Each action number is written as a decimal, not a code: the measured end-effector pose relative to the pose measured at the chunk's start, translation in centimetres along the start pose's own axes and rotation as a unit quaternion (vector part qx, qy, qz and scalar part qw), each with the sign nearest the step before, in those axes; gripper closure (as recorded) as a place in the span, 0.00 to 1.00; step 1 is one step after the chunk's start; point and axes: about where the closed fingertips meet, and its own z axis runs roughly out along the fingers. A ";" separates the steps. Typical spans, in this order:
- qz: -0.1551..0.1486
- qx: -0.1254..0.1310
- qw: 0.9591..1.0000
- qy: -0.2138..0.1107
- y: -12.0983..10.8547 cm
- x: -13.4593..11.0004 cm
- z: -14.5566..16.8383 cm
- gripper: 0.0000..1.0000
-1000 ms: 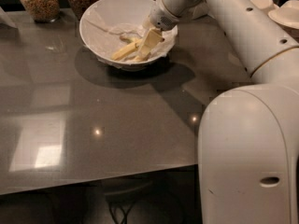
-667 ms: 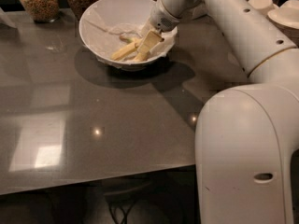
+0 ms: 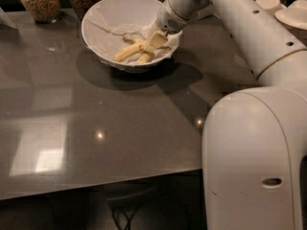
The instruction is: Pick banana from white bowl
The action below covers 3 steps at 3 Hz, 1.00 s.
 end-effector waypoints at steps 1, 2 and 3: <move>-0.006 -0.006 1.000 0.004 0.3 -0.2 -0.1 0.93; -0.017 -0.009 1.000 0.005 0.6 -0.9 -0.4 1.00; -0.025 -0.007 1.000 0.005 0.7 -1.6 -1.0 1.00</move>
Offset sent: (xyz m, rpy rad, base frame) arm -0.0107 0.0052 0.0205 -0.0287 -0.0163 0.0550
